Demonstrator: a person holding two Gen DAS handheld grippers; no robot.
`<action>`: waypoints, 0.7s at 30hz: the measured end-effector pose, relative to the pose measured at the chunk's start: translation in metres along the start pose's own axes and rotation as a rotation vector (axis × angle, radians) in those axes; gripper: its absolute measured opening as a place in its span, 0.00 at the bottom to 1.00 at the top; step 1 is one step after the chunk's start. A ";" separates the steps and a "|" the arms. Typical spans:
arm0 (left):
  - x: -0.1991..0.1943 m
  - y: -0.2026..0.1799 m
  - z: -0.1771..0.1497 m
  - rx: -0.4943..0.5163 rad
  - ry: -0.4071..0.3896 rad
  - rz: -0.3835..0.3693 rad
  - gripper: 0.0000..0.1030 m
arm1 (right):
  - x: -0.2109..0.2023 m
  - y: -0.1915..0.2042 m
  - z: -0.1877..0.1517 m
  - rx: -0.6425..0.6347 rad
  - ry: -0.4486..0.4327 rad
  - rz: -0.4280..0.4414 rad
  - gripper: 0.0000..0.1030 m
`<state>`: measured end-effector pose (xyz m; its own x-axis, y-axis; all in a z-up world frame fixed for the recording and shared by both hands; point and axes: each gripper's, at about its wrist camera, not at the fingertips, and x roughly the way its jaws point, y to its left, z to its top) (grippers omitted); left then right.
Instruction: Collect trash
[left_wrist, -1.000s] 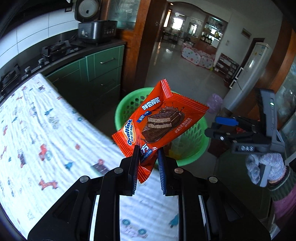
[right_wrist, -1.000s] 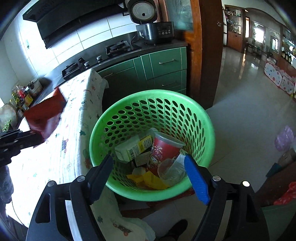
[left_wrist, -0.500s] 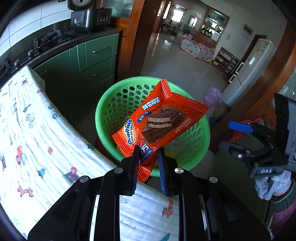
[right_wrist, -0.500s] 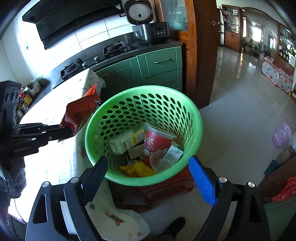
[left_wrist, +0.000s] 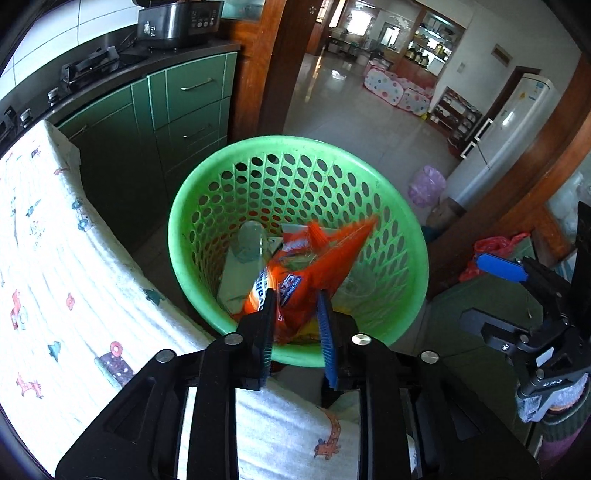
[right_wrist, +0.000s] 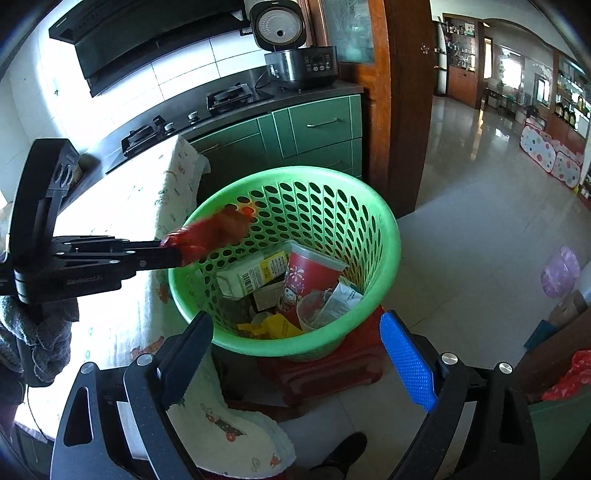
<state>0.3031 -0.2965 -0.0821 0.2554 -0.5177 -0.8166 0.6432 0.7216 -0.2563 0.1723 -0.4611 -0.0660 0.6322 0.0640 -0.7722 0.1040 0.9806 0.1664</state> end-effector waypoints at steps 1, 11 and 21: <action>-0.001 -0.001 -0.001 0.003 -0.003 0.008 0.32 | 0.000 0.000 -0.001 0.005 -0.002 0.002 0.86; -0.035 0.001 -0.016 -0.001 -0.066 0.055 0.51 | -0.016 0.010 -0.009 0.039 -0.036 0.021 0.87; -0.093 0.006 -0.049 -0.033 -0.158 0.122 0.73 | -0.039 0.040 -0.026 0.012 -0.079 0.018 0.91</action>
<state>0.2480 -0.2214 -0.0332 0.4414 -0.4897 -0.7519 0.5776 0.7963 -0.1795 0.1318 -0.4191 -0.0452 0.6928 0.0658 -0.7181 0.1010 0.9771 0.1870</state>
